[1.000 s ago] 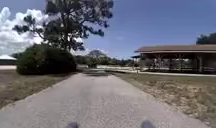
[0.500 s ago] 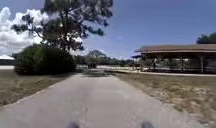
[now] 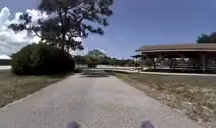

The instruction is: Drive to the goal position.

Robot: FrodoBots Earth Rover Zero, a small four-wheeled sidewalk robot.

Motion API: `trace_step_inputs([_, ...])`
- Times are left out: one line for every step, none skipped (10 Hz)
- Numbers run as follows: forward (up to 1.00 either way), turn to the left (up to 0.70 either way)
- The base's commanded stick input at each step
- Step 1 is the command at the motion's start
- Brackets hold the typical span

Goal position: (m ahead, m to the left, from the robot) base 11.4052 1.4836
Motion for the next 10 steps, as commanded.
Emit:
trace_step_inputs([0.5,0.1])
trace_step_inputs([0.5,0.2])
trace_step_inputs([0.5,0.25])
trace_step_inputs([0.5,0.21])
trace_step_inputs([0.5,0.1])
trace_step_inputs([0.5,0.0])
trace_step_inputs([0.5,0.0])
trace_step_inputs([0.5,0.0])
trace_step_inputs([0.5,0.0])
trace_step_inputs([0.5,0.0])
